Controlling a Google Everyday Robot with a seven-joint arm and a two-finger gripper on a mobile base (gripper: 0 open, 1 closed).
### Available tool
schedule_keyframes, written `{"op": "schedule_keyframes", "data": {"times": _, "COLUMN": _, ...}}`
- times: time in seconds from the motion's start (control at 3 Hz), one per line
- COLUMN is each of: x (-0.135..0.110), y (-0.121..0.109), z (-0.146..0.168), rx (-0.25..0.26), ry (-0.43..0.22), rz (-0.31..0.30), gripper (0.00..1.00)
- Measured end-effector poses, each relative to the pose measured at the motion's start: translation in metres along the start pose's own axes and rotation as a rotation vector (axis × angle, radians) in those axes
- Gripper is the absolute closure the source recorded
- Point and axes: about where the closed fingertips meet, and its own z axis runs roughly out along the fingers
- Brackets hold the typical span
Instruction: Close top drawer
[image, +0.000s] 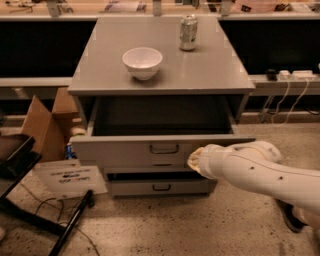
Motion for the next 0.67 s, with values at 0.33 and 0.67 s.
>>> {"op": "schedule_keyframes", "data": {"times": 0.33, "x": 0.0096, "y": -0.0249, "z": 0.0410, "rx": -0.008, "ry": -0.011, "rz": 0.002, "gripper": 1.00}}
{"op": "schedule_keyframes", "data": {"times": 0.67, "x": 0.0096, "y": -0.0249, "z": 0.0411, "rx": -0.008, "ry": -0.011, "rz": 0.002, "gripper": 1.00}}
